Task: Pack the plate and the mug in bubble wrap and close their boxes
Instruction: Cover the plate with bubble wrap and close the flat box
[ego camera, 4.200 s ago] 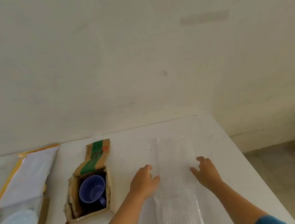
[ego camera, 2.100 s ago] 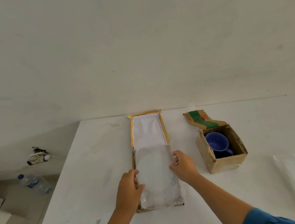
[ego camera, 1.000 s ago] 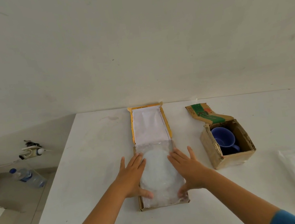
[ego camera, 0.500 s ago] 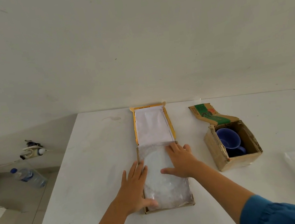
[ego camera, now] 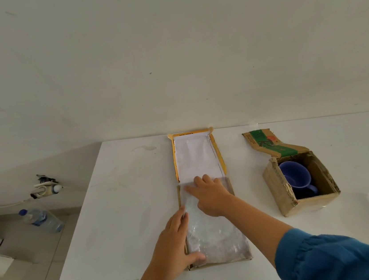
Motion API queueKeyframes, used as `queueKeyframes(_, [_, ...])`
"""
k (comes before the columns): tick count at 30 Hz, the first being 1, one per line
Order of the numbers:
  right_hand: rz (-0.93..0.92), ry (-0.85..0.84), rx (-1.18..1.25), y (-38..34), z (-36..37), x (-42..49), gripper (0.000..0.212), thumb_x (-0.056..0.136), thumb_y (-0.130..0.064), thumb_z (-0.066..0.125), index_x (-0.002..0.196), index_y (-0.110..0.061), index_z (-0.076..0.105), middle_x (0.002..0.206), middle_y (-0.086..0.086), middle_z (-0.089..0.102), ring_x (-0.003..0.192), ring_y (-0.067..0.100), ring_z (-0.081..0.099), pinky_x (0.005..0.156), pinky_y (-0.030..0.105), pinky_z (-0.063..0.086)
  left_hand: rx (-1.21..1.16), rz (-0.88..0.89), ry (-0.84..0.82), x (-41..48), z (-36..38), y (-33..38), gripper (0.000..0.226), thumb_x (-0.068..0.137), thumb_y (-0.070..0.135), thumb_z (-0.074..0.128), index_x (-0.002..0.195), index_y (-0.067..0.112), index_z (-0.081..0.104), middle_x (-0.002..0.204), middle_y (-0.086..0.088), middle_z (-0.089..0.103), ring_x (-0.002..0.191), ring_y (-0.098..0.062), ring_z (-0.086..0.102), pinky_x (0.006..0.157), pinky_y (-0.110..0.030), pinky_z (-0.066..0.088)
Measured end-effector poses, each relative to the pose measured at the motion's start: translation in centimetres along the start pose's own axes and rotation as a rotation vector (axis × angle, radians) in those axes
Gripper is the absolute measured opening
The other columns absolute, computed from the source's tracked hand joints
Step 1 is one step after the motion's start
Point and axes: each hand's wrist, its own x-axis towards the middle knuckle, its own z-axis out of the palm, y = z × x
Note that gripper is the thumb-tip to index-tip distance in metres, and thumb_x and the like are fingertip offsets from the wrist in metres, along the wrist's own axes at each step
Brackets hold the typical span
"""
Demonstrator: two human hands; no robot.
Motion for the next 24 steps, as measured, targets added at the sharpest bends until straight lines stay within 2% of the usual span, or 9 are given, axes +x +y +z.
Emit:
queueKeyframes(5, [-0.003, -0.031, 0.023, 0.0, 0.4, 0.4, 0.052, 0.089, -0.019, 0.043, 0.139, -0.022, 0.030, 0.133, 0.010, 0.036, 0.118, 0.030, 0.037, 0.099, 0.045, 0.036, -0.003, 0.015, -0.020, 0.3, 0.1, -0.4, 0.107, 0.069, 0.067, 0.059, 0.148, 0.018, 0.006, 0.158, 0.009, -0.005, 0.144, -0.008, 0.005, 0.116, -0.027, 0.022])
queueKeyframes(8, [0.036, 0.038, 0.301, 1.7, -0.5, 0.3, 0.042, 0.093, -0.021, 0.042, 0.135, -0.020, 0.044, 0.127, 0.010, 0.048, 0.114, 0.027, 0.045, 0.096, 0.040, 0.042, -0.010, 0.070, 0.002, 0.9, -0.4, -0.8, 0.113, 0.058, 0.086, 0.044, 0.144, 0.016, 0.026, 0.155, 0.006, 0.016, 0.141, -0.009, 0.013, 0.113, -0.024, 0.025])
queueKeyframes(11, [0.271, 0.295, 0.633, 4.3, -1.0, 0.4, 0.028, 0.091, -0.011, 0.047, 0.115, -0.012, 0.062, 0.114, 0.010, 0.059, 0.103, 0.024, 0.056, 0.086, 0.027, 0.044, -0.149, 0.041, 0.139, 2.4, -1.4, -0.7, 0.087, 0.060, 0.082, 0.049, 0.122, 0.021, 0.055, 0.131, 0.010, 0.045, 0.126, -0.003, 0.030, 0.102, -0.018, 0.031])
queueKeyframes(14, [0.552, 0.454, 0.763, 6.8, -1.3, 0.4, 0.028, 0.090, -0.005, 0.048, 0.115, -0.007, 0.060, 0.117, 0.014, 0.058, 0.102, 0.026, 0.058, 0.084, 0.028, 0.045, -0.353, -0.094, 0.321, 5.3, -2.7, -0.4, 0.056, 0.072, 0.063, 0.049, 0.106, 0.019, 0.061, 0.113, 0.004, 0.057, 0.114, -0.010, 0.044, 0.095, -0.021, 0.035])
queueKeyframes(17, [0.709, 0.316, 1.004, 8.6, -1.2, 1.2, 0.030, 0.093, -0.009, 0.047, 0.122, -0.006, 0.054, 0.117, 0.013, 0.056, 0.105, 0.028, 0.057, 0.087, 0.033, 0.045, -0.554, -0.282, 0.347, 9.0, -4.3, -0.1, 0.047, 0.086, 0.038, 0.056, 0.123, 0.011, 0.053, 0.127, -0.007, 0.054, 0.117, -0.019, 0.048, 0.101, -0.035, 0.040])
queueKeyframes(19, [0.749, 0.162, 1.258, 9.3, -1.3, 2.0, 0.011, 0.092, -0.011, 0.046, 0.097, -0.010, 0.056, 0.088, 0.014, 0.052, 0.077, 0.024, 0.052, 0.069, 0.033, 0.044, -0.684, -0.445, 0.178, 11.4, -5.4, -0.1, 0.056, 0.090, 0.040, 0.050, 0.135, 0.008, 0.041, 0.139, -0.010, 0.046, 0.125, -0.026, 0.045, 0.104, -0.039, 0.037])
queueKeyframes(21, [0.793, 0.082, 1.431, 9.5, -1.6, 2.6, 0.007, 0.091, -0.012, 0.048, 0.089, -0.008, 0.053, 0.073, 0.009, 0.045, 0.064, 0.020, 0.044, 0.059, 0.028, 0.041, -0.804, -0.538, 0.050, 13.1, -6.2, -0.1, 0.054, 0.090, 0.049, 0.042, 0.126, 0.009, 0.049, 0.129, -0.010, 0.053, 0.116, -0.027, 0.051, 0.099, -0.040, 0.039])
queueKeyframes(23, [0.797, 0.074, 1.453, 9.8, -1.4, 3.1, 0.010, 0.090, -0.015, 0.051, 0.089, -0.007, 0.055, 0.075, 0.009, 0.048, 0.067, 0.022, 0.047, 0.060, 0.028, 0.044, -0.867, -0.569, 0.050, 14.0, -6.9, 0.0, 0.053, 0.088, 0.055, 0.036, 0.107, 0.011, 0.057, 0.113, -0.011, 0.059, 0.101, -0.025, 0.055, 0.092, -0.039, 0.042])
queueKeyframes(24, [0.794, 0.078, 1.452, 9.8, -1.4, 3.2, 0.014, 0.089, -0.019, 0.051, 0.092, -0.007, 0.057, 0.079, 0.010, 0.050, 0.072, 0.024, 0.050, 0.062, 0.029, 0.045, -0.879, -0.581, 0.058, 14.3, -7.2, 0.1, 0.057, 0.088, 0.057, 0.034, 0.110, 0.010, 0.058, 0.114, -0.011, 0.061, 0.101, -0.025, 0.056, 0.091, -0.040, 0.042])
